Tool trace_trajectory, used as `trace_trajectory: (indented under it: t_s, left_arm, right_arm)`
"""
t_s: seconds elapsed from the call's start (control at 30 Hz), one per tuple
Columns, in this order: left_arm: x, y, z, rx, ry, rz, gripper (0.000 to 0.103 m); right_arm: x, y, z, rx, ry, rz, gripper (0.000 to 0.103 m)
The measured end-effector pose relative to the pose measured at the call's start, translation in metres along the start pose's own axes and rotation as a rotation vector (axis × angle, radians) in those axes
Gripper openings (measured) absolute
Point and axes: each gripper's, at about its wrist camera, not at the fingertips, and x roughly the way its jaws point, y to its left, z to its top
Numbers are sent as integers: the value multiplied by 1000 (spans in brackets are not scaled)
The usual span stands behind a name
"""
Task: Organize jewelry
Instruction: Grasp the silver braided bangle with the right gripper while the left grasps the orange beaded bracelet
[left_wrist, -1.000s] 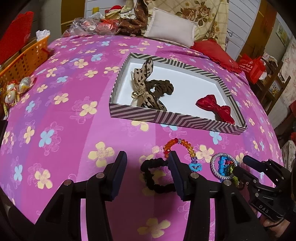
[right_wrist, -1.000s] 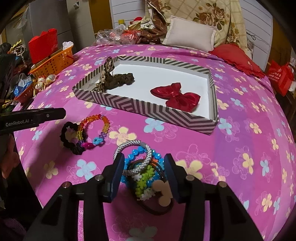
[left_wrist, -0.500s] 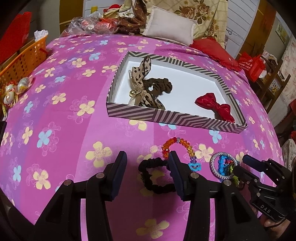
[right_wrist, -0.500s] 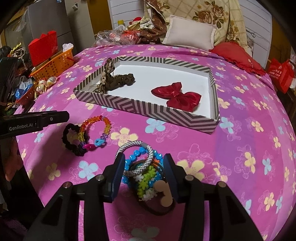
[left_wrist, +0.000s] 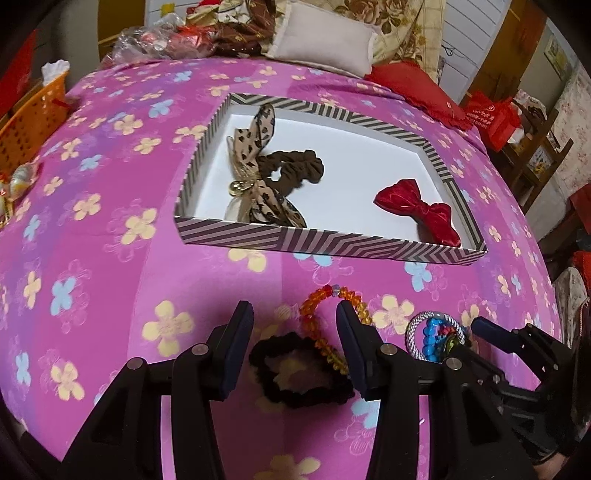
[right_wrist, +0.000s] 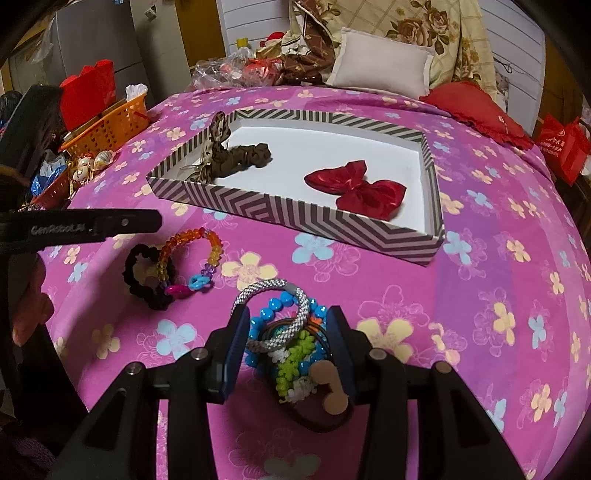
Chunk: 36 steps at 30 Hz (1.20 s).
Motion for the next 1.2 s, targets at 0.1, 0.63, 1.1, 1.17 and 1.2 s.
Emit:
trace_trajectory:
  t_s: [0.1, 0.63, 1.1, 1.17, 1.2]
  left_arm:
    - [7, -4, 2, 7, 24, -14, 28]
    - [39, -13, 2, 77, 89, 28, 3]
    - [4, -8, 9, 65, -27, -28, 0]
    - [3, -6, 11, 56, -29, -32, 0]
    - [3, -4, 11, 49, -29, -33, 0]
  right_arm:
    - [3, 0, 1, -4, 7, -6, 45]
    - [18, -3, 2, 0, 32, 8, 20]
    - [-3, 5, 7, -28, -19, 6, 9]
    - [-6, 6, 9, -34, -25, 5, 9]
    - [-7, 6, 9, -36, -22, 4, 9]
